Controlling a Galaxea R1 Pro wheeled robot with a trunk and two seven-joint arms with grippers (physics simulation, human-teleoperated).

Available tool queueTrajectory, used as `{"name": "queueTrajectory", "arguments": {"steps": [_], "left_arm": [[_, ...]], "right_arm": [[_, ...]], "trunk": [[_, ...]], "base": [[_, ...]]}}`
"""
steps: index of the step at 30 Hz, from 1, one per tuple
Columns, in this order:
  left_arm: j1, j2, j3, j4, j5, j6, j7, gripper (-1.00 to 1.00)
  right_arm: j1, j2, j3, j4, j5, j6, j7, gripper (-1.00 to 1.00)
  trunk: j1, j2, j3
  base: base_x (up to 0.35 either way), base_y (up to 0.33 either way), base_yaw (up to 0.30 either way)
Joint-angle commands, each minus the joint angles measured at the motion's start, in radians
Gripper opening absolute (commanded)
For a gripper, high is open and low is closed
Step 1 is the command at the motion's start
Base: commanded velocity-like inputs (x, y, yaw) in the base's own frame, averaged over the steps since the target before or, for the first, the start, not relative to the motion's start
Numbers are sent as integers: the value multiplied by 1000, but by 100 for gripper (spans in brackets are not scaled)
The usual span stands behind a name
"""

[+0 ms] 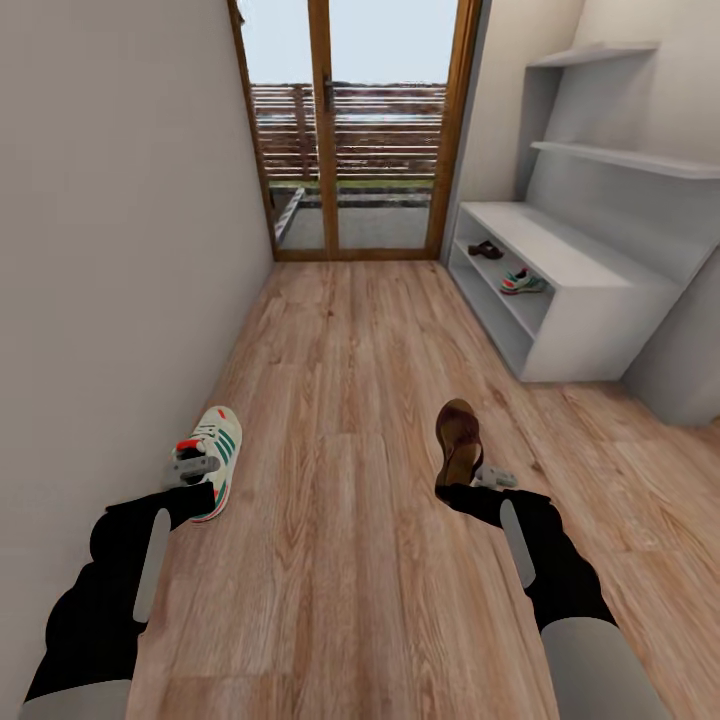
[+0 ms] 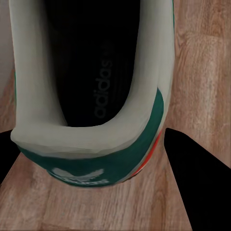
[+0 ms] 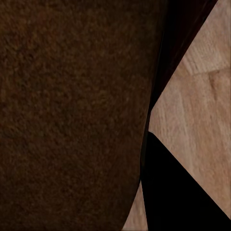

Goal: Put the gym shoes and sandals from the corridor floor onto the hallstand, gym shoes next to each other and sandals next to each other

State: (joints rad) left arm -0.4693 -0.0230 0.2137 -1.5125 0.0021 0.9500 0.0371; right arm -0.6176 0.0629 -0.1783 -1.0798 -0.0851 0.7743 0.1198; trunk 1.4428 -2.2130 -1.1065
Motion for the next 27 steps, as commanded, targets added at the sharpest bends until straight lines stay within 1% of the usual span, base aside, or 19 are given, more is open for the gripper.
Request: {"name": "queueTrajectory", "arguments": {"steps": [1, 27], "left_arm": [[0, 0, 0, 0, -1, 0, 0, -100], [0, 0, 0, 0, -1, 0, 0, -100]], "right_arm": [[0, 0, 0, 0, -5, 0, -3, -100], [0, 0, 0, 0, -5, 0, -3, -100]], "trunk": [[0, 0, 0], [0, 0, 0]], "base": [[336, 80, 0], [337, 82, 0]]}}
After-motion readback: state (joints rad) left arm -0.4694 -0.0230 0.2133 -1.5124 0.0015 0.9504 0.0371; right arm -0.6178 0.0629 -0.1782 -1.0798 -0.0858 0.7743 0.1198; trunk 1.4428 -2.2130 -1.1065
